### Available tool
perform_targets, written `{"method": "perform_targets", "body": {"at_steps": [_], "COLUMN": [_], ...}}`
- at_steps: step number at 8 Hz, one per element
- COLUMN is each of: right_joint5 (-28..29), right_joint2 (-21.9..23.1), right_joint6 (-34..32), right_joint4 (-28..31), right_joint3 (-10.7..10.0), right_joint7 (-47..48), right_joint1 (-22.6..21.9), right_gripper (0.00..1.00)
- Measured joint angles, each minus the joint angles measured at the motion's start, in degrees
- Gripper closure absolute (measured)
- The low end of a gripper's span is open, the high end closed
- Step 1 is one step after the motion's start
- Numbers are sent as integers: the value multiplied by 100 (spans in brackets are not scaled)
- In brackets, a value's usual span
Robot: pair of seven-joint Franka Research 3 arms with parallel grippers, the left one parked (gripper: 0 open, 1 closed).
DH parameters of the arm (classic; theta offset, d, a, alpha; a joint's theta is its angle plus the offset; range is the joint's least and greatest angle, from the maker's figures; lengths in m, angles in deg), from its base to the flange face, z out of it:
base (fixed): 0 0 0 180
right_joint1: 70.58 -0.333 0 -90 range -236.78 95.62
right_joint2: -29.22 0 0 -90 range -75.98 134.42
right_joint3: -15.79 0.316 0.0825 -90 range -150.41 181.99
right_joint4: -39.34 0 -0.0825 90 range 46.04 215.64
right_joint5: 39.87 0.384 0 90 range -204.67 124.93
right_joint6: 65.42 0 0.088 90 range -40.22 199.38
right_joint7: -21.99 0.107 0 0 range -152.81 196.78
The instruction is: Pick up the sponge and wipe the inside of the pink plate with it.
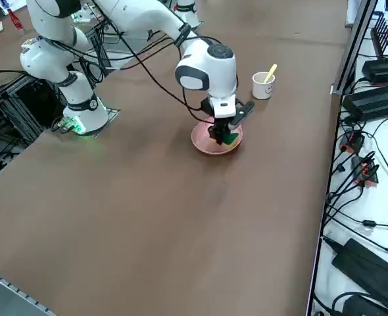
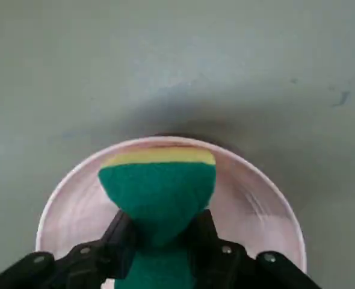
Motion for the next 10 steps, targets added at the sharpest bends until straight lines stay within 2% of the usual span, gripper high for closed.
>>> {"method": "perform_targets", "body": {"at_steps": [2,4,6,10], "right_joint5": [0,-1,0,-6], "right_joint2": [163,607,915,889], "right_joint6": [-601,-1424,-1953,-2043], "right_joint4": [-209,-282,-265,-33], "right_joint3": [-17,-58,-84,-121], "right_joint7": [-33,-484,-1276,-3144], "right_joint1": [38,329,872,2088], "right_gripper": [53,52,52,52]}}
